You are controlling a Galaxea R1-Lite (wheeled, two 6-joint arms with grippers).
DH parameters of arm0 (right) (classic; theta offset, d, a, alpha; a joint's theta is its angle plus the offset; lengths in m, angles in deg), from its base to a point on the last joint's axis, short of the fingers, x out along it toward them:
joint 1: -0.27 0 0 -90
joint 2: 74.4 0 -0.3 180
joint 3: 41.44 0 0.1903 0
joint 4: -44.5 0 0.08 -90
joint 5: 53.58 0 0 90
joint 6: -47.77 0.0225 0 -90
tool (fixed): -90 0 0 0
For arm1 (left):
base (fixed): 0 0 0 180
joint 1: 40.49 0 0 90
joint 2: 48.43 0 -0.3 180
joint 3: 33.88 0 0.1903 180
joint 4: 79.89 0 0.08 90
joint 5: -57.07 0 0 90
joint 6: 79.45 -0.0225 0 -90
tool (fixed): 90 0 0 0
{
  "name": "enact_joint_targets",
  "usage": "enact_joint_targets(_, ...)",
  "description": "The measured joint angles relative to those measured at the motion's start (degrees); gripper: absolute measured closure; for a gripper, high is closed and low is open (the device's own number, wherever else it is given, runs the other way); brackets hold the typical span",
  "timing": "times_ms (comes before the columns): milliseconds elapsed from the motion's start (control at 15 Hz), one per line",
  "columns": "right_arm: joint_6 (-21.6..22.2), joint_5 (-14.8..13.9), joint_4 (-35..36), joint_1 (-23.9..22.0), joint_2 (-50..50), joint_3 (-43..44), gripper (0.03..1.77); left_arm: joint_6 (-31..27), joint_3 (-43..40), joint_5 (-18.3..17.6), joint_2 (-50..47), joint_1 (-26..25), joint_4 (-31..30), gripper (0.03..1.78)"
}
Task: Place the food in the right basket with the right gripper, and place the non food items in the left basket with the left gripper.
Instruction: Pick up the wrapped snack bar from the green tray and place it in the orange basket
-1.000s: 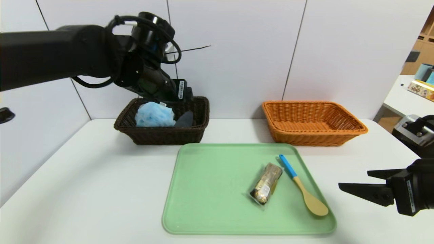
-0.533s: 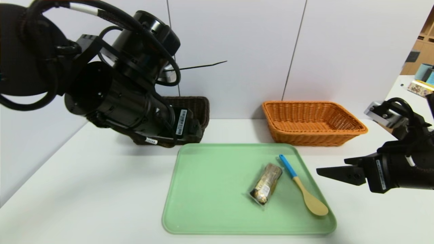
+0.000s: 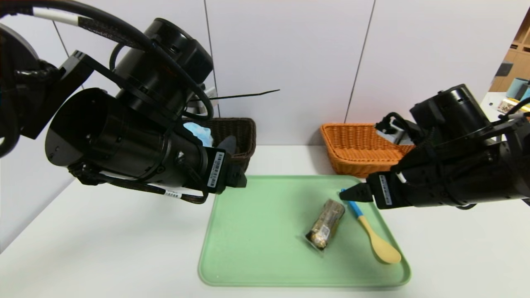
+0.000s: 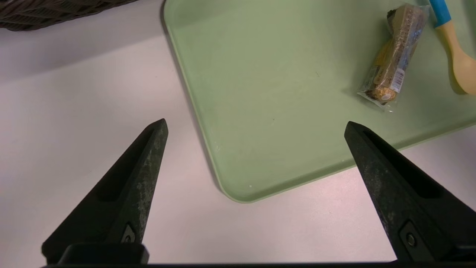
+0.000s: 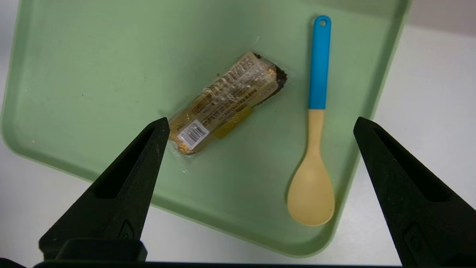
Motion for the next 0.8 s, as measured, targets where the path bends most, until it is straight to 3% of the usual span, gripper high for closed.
enact_joint_targets(133, 6.2, -2.8, -6.2, 3.3, 2.6, 5.2, 0.09, -0.4, -0.6, 0.0, -0.3, 0.5, -0.1, 0.12)
enact_joint_targets(333, 17.4, -4.0, -15.0, 7.3, 6.1, 12.5, 0.09, -0.5, -0.8, 0.1, -0.5, 0.8, -0.1, 0.12)
enact_joint_targets(467, 23.4, -5.0, -16.5, 8.8, 8.6, 14.3, 0.09, -0.5, -0.8, 0.1, -0.6, 0.9, -0.2, 0.12)
enact_joint_targets(800, 28.0, -8.3, -16.1, 9.5, 14.5, 13.4, 0.09, -0.4, -1.1, 0.1, -0.6, 0.7, -0.2, 0.12)
